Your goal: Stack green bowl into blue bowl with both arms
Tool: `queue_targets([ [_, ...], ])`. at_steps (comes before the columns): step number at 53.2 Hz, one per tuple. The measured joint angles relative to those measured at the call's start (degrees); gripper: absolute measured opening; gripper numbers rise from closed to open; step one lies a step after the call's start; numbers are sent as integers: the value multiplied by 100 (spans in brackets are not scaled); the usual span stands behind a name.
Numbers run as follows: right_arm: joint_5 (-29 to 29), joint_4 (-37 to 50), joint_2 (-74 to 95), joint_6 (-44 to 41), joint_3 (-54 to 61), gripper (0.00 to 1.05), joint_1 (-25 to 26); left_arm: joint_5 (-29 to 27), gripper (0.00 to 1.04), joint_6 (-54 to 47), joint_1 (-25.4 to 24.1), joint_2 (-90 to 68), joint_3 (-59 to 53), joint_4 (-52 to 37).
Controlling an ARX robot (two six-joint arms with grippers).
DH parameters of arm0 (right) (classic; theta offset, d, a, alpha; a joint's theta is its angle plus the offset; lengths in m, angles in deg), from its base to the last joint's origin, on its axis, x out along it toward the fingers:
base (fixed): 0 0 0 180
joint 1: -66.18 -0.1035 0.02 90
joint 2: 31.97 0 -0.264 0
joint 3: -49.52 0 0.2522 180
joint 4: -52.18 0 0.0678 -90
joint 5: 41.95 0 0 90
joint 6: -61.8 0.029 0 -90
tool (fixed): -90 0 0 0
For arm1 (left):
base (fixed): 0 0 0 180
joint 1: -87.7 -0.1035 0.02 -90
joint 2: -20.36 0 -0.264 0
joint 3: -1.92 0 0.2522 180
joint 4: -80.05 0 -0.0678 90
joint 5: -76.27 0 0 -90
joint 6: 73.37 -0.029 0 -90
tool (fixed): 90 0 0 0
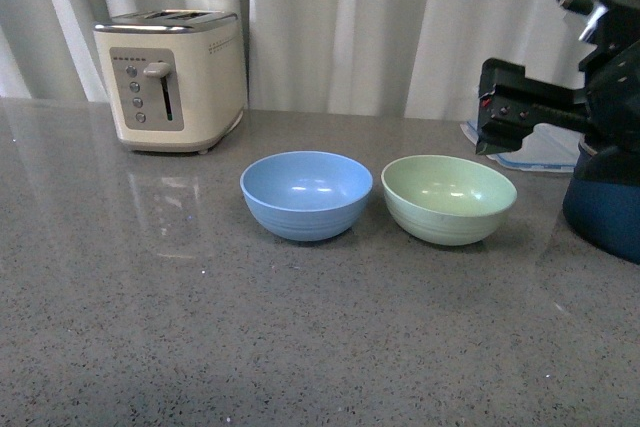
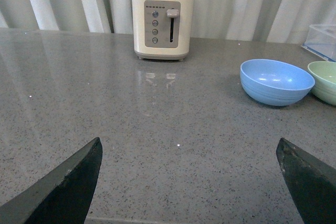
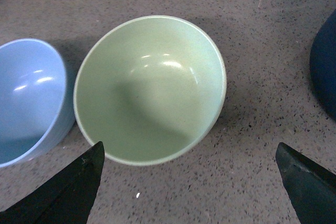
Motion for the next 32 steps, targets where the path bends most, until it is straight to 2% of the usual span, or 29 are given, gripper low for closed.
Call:
queue_targets([
  [18, -577, -22, 1165, 83, -785, 95, 63, 0, 98, 0, 0, 0, 0, 0],
  [32, -717, -96, 1600, 162, -1043, 93, 208, 0, 98, 0, 0, 0, 0, 0],
])
